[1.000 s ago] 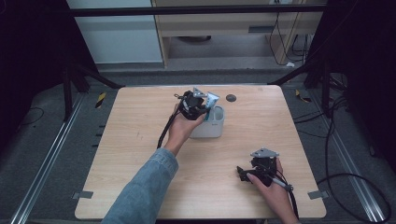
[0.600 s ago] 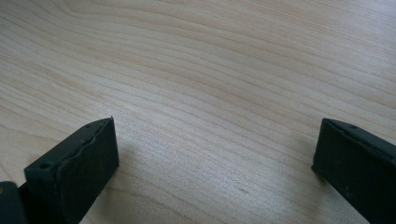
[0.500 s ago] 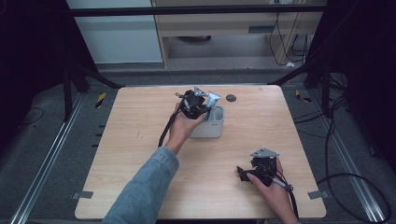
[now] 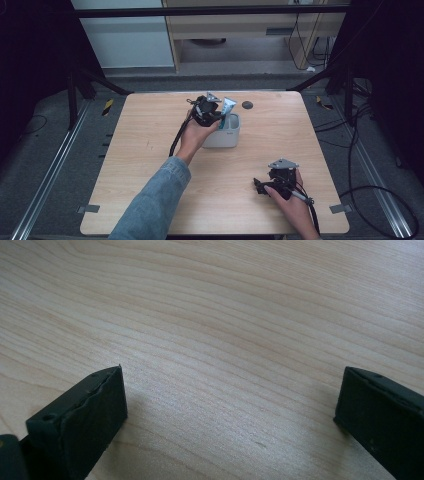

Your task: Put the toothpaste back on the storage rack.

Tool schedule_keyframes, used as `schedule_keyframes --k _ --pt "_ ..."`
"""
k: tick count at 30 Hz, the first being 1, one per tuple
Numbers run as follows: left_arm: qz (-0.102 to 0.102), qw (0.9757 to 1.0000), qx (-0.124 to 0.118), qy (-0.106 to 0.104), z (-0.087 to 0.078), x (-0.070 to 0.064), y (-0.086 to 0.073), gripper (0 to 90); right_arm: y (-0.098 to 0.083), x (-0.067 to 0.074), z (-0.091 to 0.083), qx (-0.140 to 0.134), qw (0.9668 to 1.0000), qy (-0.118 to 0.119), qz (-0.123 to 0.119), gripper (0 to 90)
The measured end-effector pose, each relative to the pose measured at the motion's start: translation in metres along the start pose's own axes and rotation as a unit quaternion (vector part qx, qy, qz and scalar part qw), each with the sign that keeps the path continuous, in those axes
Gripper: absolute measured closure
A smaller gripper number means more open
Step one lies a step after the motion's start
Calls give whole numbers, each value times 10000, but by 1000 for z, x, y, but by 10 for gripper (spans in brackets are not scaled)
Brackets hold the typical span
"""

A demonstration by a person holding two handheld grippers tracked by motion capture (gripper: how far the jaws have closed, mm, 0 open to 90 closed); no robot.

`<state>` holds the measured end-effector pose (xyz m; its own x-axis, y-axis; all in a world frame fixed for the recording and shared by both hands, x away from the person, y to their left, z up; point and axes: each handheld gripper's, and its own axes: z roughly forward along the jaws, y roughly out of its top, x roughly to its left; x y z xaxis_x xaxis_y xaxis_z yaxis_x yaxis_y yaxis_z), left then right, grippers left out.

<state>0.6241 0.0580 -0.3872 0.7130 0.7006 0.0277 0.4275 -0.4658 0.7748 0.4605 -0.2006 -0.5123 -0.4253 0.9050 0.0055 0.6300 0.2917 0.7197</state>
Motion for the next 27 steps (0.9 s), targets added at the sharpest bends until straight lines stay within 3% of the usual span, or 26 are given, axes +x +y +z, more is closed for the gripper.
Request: schedule_keyframes --k 11,16,20,27 --pt "-35 9999 -118 12 -4 -2 1 728 0 0 0 1 10000 2 1 4" --pt "101 9998 -106 117 -8 -4 -1 679 0 0 0 2 10000 3 10 4" --pt "208 9993 -162 262 -13 -8 -2 572 0 0 0 2 10000 1 8 3" --pt "294 9990 -165 287 -17 -10 -1 424 0 0 0 2 10000 2 7 4"
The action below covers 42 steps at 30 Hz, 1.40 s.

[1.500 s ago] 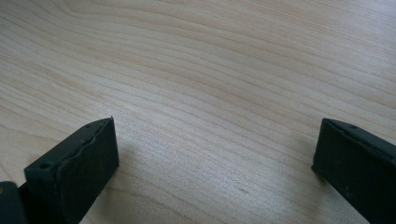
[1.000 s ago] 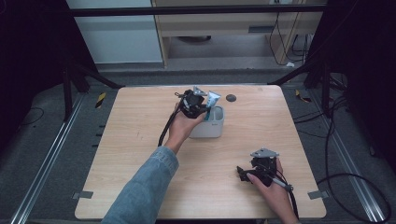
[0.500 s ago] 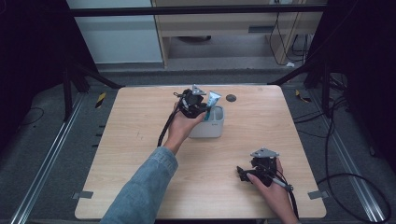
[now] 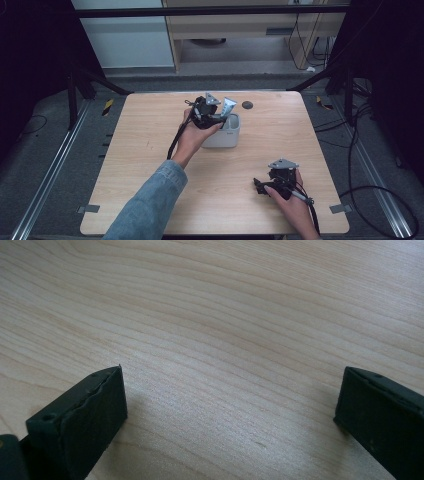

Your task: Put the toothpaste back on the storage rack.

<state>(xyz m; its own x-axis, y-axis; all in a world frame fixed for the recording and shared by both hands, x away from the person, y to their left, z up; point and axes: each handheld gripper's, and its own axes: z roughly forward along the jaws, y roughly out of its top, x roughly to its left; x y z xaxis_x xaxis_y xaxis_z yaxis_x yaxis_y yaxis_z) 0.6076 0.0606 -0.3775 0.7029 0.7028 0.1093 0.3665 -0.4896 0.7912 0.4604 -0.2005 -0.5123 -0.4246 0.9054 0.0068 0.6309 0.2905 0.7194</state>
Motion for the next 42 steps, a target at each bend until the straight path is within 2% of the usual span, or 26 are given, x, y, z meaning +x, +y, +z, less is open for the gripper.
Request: schedule_keyframes --k 4,9,12,13,16,24,29,31,38,39,42 --pt "-33 9999 0 -104 -4 -1 1 340 0 0 0 0 10000 -1 -1 4" --pt "20 9997 84 -211 -9 -5 1 244 0 0 0 0 10000 0 -1 4" --pt "20 9997 103 -207 -11 -6 1 210 0 0 0 0 10000 0 -1 3" --pt "6 9998 111 -160 -12 -7 2 166 0 0 0 0 10000 0 0 4" --pt "35 9997 159 -199 -15 -10 2 134 0 0 0 1 10000 0 0 4" --pt "162 9993 203 -271 -20 -18 0 113 0 0 0 1 10000 0 0 4" --pt "279 9990 248 -252 -24 -23 -2 90 0 0 0 -7 10000 5 3 4" --pt "288 9991 246 -180 -26 -24 -3 80 0 0 0 -14 10000 0 -13 4" --pt "360 9987 258 -234 -35 -31 -11 50 0 0 1 -20 10000 -27 -43 4" --pt "477 9980 357 -211 -39 -33 -14 50 0 0 1 -20 10000 -27 -44 4" --pt "549 9974 439 -169 -44 -34 -17 49 0 -1 1 -18 10000 -29 -50 4"
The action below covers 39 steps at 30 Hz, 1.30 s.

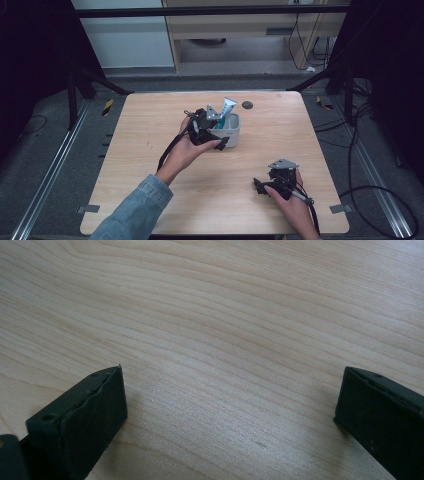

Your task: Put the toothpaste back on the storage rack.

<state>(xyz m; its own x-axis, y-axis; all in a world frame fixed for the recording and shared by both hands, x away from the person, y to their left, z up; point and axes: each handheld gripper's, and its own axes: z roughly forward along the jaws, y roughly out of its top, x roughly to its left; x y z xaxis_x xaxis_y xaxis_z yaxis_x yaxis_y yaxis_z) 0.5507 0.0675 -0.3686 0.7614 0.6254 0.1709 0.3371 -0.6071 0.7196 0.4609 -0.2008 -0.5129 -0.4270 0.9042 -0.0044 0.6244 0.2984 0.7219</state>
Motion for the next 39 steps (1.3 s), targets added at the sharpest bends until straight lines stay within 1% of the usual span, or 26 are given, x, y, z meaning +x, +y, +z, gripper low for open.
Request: schedule_keyframes --k 3,6,7,9,11,13,15,17,20,21,22,24,25,26,29,31,32,33,34,37,38,39 --pt "53 10000 23 -13 -7 -2 -5 48 0 0 0 0 10000 0 -2 4" --pt "134 9999 97 -32 -13 -4 -10 47 0 0 0 1 10000 0 0 4" --pt "151 9998 121 -44 -16 -5 -14 47 0 0 0 1 10000 0 0 4" --pt "161 9998 118 -46 -17 -5 -16 47 0 0 0 1 10000 0 -1 4" --pt "239 9995 179 -45 -18 -8 -23 47 0 0 0 1 10000 -1 -2 4" --pt "242 9996 141 -32 -20 -9 -25 47 0 0 0 0 10000 0 -1 4" --pt "199 9998 19 57 -23 -9 -31 50 0 0 0 0 10000 0 -2 4" --pt "158 9998 -30 80 -25 -9 -36 50 0 0 0 0 10000 0 -2 4" --pt "123 9999 -42 95 -29 -8 -43 49 0 0 0 1 10000 1 -1 4" --pt "90 9999 -114 80 -32 -8 -48 49 0 0 0 1 10000 2 1 4" --pt "90 9999 -114 80 -32 -8 -48 49 0 0 0 1 10000 2 1 4" --pt "118 9998 -177 37 -34 -7 -54 49 0 0 0 -1 10000 4 -5 4" --pt "90 9998 -201 3 -35 -5 -60 48 0 0 0 -1 10000 4 -5 4" --pt "90 9998 -201 3 -35 -5 -60 48 0 0 0 -1 10000 4 -5 4" --pt "6 9997 -218 -66 -35 -2 -72 48 0 0 0 -2 10000 4 -7 4" --pt "-30 9997 -216 -57 -35 1 -80 48 0 0 0 -1 10000 4 -6 4" --pt "-106 9997 -225 -60 -35 5 -87 47 0 0 0 -2 10000 3 -7 4" --pt "-106 9997 -225 -60 -35 5 -87 48 0 0 0 -2 10000 3 -7 4" --pt "-126 9997 -214 -42 -35 7 -91 48 0 0 0 -3 10000 4 -6 4" --pt "-262 9995 -171 0 -35 13 -101 48 0 0 0 -2 10000 4 -4 4" --pt "-367 9992 -166 -27 -36 17 -106 51 0 0 0 -2 10000 4 0 4" --pt "-367 9992 -166 -27 -36 17 -106 51 0 0 0 -2 10000 4 0 4"
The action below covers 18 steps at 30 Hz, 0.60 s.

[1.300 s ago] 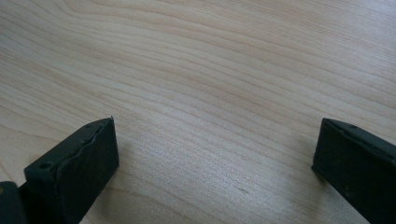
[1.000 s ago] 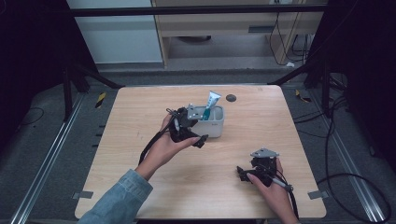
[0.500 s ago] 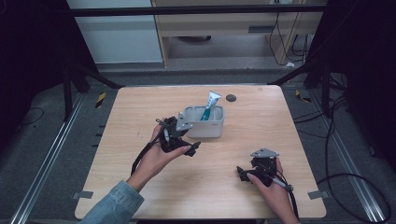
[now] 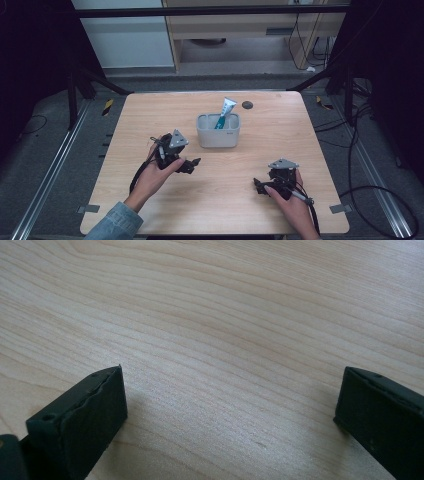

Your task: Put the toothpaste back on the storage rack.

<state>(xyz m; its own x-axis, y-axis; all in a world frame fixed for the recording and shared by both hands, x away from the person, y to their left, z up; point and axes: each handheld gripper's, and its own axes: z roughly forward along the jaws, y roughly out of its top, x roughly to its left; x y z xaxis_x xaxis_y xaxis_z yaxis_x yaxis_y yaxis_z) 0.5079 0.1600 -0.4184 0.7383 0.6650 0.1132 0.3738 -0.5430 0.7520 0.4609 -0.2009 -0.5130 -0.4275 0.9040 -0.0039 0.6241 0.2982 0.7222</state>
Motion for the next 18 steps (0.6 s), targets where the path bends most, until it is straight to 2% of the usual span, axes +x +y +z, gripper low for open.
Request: schedule_keyframes --k 3,6,9,13,18 --pt "-74 10000 4 47 -1 5 -7 51 0 0 0 0 10000 1 0 4" --pt "-125 9995 103 253 1 13 -17 51 0 0 0 -1 10000 0 0 4" --pt "-192 9992 169 294 2 17 -23 52 0 0 0 -1 10000 0 -2 4" --pt "-218 9984 301 433 7 27 -41 56 0 0 0 -1 10000 0 0 4" --pt "-332 9977 342 485 10 34 -50 57 0 0 0 1 10000 -1 1 4"
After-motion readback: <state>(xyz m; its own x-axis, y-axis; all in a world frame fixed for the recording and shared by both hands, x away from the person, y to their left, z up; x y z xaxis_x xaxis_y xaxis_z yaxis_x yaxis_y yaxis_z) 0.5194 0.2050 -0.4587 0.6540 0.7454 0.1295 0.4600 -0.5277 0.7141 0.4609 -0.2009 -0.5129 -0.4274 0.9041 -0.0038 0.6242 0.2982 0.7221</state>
